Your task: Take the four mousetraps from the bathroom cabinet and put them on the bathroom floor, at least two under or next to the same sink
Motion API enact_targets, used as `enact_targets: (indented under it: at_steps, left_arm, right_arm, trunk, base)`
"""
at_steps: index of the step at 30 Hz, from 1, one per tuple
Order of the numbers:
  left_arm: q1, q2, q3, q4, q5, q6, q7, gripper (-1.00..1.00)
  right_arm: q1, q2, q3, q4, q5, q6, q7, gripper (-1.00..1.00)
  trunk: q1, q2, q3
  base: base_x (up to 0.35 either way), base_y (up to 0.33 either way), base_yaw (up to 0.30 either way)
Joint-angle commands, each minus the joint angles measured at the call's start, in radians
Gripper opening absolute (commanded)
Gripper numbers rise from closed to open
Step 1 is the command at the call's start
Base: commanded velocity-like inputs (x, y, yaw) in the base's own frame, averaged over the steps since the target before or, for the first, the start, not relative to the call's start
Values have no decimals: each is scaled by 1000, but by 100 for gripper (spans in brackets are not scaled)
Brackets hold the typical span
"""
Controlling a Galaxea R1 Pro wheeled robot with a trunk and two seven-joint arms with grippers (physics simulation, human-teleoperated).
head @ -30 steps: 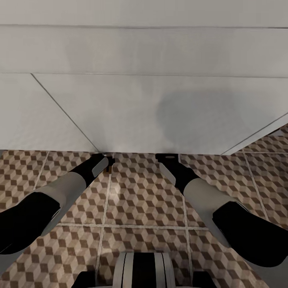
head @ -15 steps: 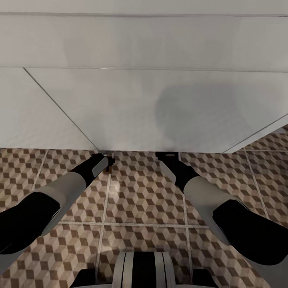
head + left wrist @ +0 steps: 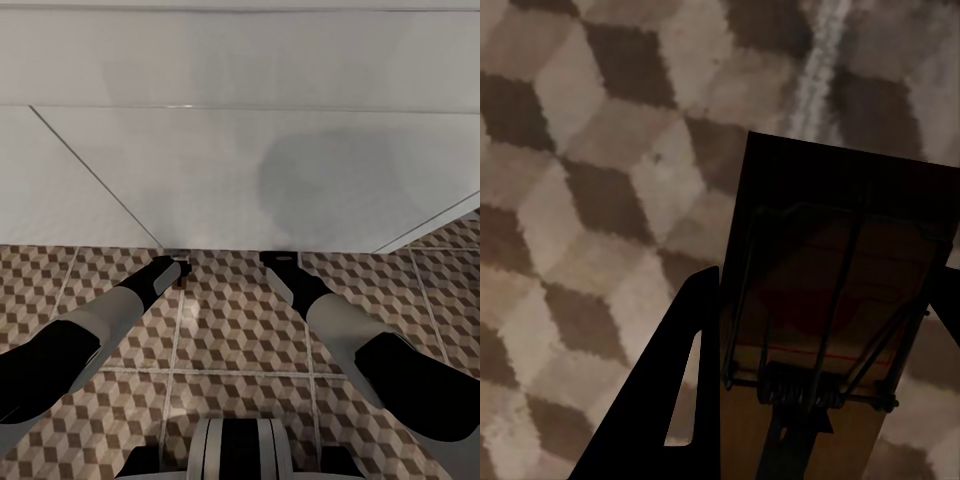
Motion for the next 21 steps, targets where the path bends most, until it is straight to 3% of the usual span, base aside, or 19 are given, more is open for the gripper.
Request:
enact_targets:
  at_steps: [1,21]
  left_arm:
    - [-1,1,-9,-2,6,5,11,-100]
    - [-1,0,-9,-2,6,5,11,-100]
  right_arm:
    - [-1,-1,8,-2,-7,6,-7,-100]
    - [-1,1,9,-4,-7,5,-6,-100]
  trunk:
    - [0,0,-1]
    - [0,0,-13]
  base:
    - [0,0,0]
    - [0,0,0]
